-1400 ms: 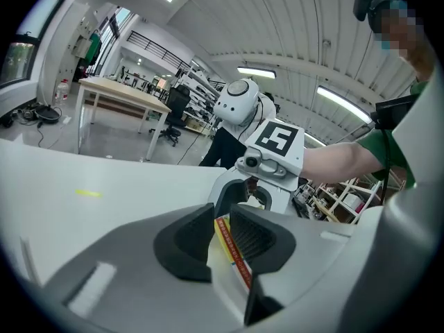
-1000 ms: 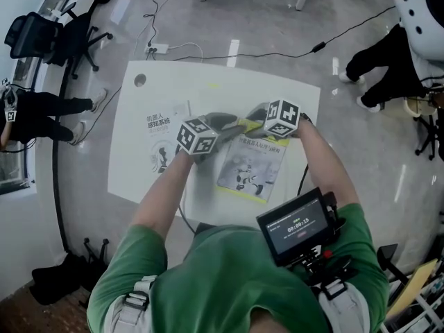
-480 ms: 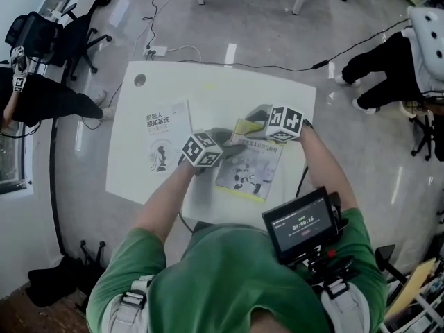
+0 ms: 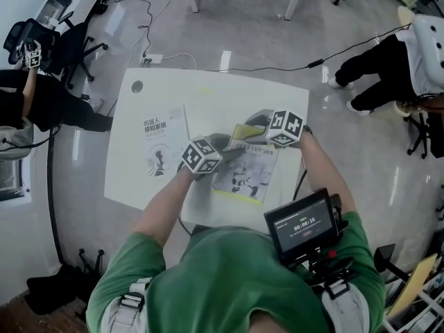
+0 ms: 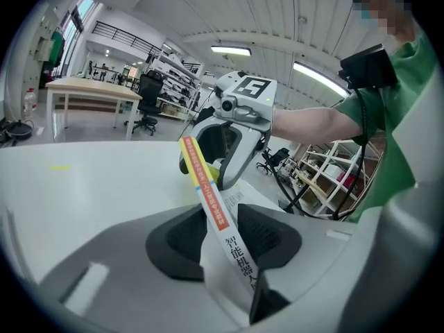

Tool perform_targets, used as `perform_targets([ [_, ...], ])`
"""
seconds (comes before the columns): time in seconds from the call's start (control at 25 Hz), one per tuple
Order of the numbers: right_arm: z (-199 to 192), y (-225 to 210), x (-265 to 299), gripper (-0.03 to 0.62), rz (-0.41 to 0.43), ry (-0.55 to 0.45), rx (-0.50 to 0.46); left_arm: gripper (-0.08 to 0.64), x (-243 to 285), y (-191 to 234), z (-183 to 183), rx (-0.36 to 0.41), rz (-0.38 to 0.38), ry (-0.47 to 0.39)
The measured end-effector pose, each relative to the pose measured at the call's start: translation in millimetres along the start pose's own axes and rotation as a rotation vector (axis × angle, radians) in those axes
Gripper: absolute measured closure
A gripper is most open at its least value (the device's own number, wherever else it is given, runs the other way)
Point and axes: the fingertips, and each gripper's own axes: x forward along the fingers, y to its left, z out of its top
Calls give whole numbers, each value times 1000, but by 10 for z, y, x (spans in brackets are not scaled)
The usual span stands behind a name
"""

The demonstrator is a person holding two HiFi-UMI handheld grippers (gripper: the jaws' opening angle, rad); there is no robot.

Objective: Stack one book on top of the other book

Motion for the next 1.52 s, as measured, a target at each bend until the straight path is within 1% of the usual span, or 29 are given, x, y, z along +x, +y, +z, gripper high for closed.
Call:
perform_targets([
  [0.32, -394, 80, -215, 368, 9, 37, 79, 416, -65, -207, 60, 52, -19, -43],
  [0.48, -563, 292, -388, 368, 31, 70, 128, 417, -149, -443, 92, 66, -30, -56],
  [0.6, -780, 381, -462, 368, 47, 102, 182, 419, -215, -497, 59, 66, -33, -62],
  [0.68, -900, 443, -477, 369, 61, 97, 233, 419, -274, -496, 17, 63, -32, -67],
  [0.76, -941, 499, -501, 369, 71, 48, 294, 420, -319, -495, 6, 61, -32, -72],
  [0.96, -958, 471, -528, 384, 63, -185, 472, 423, -273, -432, -37, 49, -29, -82],
  [1.04, -944, 505, -555, 396, 66, -260, 536, 426, -286, -427, -51, 34, -28, -94],
  [1.16, -941, 529, -578, 396, 76, -352, 617, 431, -290, -406, -67, 21, -31, -109],
  [1.28, -951, 539, -569, 396, 69, -409, 667, 434, -283, -358, -78, 16, -31, -115],
  [1.4, -996, 556, -501, 396, 27, -423, 702, 439, -286, -306, -128, -2, -28, -124],
  [1.44, -1023, 555, -478, 428, 1, -415, 708, 440, -285, -294, -149, -9, -25, -124],
  [1.48, -1045, 554, -465, 494, -24, -408, 711, 442, -285, -283, -165, -18, -22, -124],
  [1.52, -1053, 557, -462, 508, -43, -406, 712, 443, -285, -274, -177, -28, -17, -124],
])
